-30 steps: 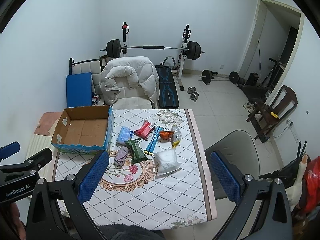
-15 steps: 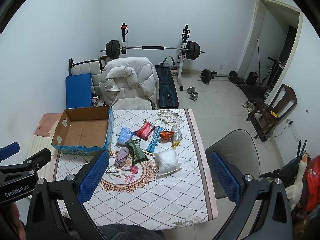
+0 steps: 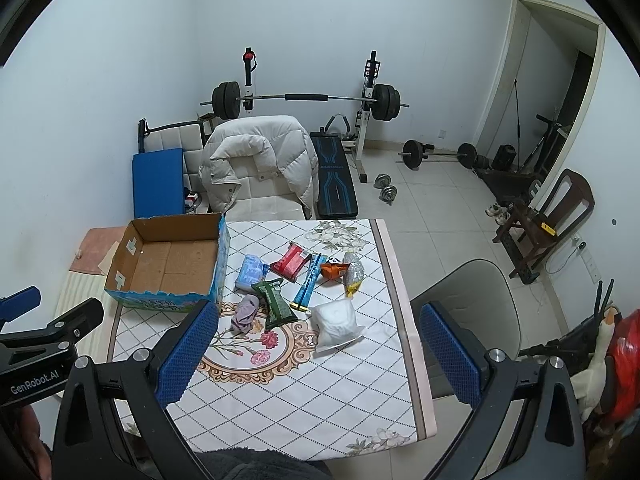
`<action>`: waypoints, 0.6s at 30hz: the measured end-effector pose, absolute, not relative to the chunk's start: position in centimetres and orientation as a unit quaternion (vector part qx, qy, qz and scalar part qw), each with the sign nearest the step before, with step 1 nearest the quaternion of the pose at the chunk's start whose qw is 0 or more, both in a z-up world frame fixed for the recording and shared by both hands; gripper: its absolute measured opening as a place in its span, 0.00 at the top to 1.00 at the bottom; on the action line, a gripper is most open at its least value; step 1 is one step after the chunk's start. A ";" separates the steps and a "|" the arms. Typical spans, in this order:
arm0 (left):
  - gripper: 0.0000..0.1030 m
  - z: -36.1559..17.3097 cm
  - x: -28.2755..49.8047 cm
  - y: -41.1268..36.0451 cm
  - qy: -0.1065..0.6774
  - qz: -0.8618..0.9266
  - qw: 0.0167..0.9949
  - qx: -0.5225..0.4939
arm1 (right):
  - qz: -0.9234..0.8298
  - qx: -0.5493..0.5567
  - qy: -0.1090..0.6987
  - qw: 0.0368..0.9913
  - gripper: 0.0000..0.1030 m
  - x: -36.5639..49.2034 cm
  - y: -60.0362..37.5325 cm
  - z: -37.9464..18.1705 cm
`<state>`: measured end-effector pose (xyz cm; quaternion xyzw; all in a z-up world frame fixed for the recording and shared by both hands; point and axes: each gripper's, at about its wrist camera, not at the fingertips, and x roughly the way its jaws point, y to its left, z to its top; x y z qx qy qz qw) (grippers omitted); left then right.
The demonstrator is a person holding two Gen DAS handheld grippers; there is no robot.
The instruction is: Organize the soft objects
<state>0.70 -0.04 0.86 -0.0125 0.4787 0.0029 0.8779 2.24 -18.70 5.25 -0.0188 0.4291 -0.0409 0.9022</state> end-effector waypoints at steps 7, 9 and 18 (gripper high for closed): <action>0.00 1.0 0.8 0.1 0.479 0.003 0.878 -0.013 | -0.040 -0.019 0.429 0.902 0.00 2.2 -18.6 5.2; 0.00 1.0 0.7 0.1 0.479 0.003 0.878 -0.013 | -0.041 -0.020 0.428 0.902 0.00 2.2 -18.6 5.2; 0.00 1.1 0.8 0.3 0.479 0.003 0.878 -0.013 | -0.039 -0.020 0.428 0.903 0.00 2.4 -17.6 6.3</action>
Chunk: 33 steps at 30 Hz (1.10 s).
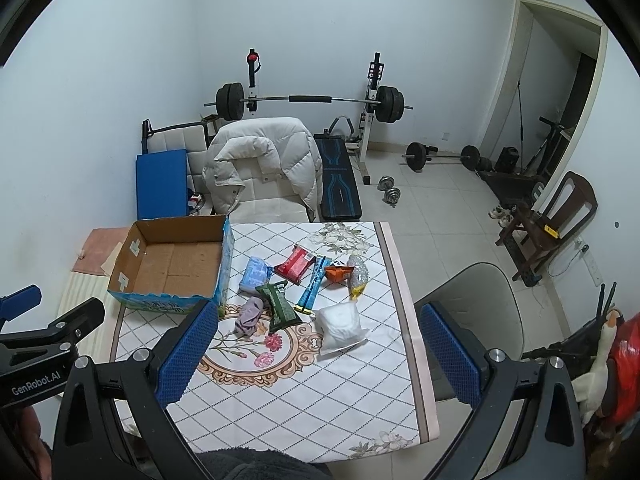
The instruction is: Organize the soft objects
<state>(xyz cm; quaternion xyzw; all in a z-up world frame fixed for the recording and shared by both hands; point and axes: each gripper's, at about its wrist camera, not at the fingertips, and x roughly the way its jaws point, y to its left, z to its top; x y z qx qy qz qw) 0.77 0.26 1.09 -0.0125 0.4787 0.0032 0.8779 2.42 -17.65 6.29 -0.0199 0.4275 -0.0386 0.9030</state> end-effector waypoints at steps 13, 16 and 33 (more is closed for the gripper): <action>0.00 1.5 0.8 0.6 0.479 0.003 0.878 -0.013 | -0.031 -0.016 0.428 0.903 0.00 3.3 -16.8 7.2; 0.00 1.5 0.8 0.6 0.478 0.004 0.878 -0.012 | -0.030 -0.015 0.429 0.903 0.00 3.3 -17.0 7.0; 0.03 -18.2 18.6 -3.9 0.658 -0.018 0.753 -0.019 | -0.016 -0.034 0.635 0.771 0.00 19.6 -24.7 -18.7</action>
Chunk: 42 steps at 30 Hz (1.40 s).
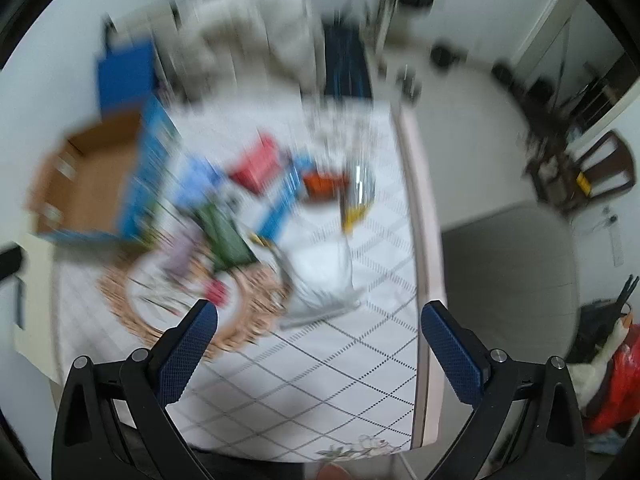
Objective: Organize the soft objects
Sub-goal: 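Grasp the green snack bag with the left tool while the right tool grasps the white tissue pack, then carry both items into the cardboard box and open both tools to release them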
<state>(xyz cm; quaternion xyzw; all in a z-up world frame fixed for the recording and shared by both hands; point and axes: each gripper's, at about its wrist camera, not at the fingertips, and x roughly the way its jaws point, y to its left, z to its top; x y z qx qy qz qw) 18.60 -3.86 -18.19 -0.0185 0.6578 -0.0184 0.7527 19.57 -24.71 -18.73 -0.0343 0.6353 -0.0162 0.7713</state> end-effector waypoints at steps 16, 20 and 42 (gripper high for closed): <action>0.55 -42.9 29.2 -12.3 0.818 -0.024 0.568 -0.091 | 0.023 -0.016 0.738 0.674 0.00 25.8 -28.3 -37.3; 0.63 -43.0 28.6 -12.8 0.810 -0.021 0.582 -0.070 | 0.032 -0.023 0.749 0.661 0.00 26.4 -27.9 -39.5; 0.75 -18.3 32.1 10.4 0.674 -0.060 0.734 -0.066 | 0.147 0.089 0.669 0.724 0.34 29.4 -9.5 -21.4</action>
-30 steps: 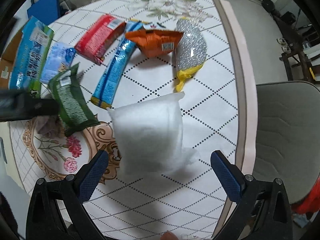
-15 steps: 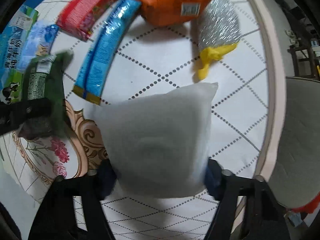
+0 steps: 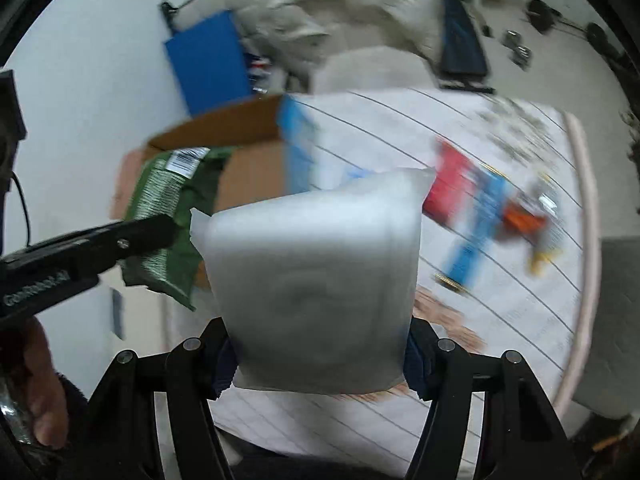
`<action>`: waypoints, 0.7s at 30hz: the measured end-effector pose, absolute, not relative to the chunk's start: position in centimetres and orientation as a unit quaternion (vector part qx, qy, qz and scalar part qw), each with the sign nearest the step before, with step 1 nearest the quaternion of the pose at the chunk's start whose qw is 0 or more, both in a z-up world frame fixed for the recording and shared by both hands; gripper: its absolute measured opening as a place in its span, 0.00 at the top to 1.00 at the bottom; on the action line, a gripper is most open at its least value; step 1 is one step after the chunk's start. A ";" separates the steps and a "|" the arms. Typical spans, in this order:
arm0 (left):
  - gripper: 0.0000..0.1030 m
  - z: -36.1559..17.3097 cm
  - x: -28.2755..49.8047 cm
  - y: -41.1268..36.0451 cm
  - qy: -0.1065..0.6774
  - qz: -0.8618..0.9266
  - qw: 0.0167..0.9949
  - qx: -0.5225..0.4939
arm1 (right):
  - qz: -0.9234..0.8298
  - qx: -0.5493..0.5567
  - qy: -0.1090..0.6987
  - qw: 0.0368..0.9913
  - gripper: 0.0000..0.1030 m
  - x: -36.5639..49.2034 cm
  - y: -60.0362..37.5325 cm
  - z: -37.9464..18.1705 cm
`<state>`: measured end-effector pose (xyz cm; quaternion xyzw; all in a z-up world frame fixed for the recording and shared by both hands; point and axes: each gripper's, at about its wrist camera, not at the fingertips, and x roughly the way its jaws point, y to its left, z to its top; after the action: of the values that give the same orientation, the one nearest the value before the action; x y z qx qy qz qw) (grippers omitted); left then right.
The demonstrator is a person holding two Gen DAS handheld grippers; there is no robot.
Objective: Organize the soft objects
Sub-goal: 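Carry both items into the cardboard box and open both tools to release them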
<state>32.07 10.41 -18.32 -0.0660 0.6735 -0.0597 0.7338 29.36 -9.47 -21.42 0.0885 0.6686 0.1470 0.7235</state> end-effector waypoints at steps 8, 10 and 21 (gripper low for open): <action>0.75 -28.4 39.1 22.6 0.739 -0.046 0.665 -0.092 | 0.141 0.051 0.691 0.707 0.34 39.7 7.7 -28.2; 0.75 -31.7 40.4 23.5 0.757 -0.054 0.645 -0.093 | 0.132 0.038 0.700 0.701 0.34 41.3 10.2 -30.6; 0.74 -38.5 42.5 24.5 0.783 -0.081 0.607 -0.107 | 0.071 -0.004 0.742 0.666 0.33 45.2 14.6 -40.1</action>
<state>42.47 24.46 -38.49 -0.1073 0.7829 -0.0811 0.6075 45.15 14.65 -40.05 -0.0042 0.7422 0.0712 0.6664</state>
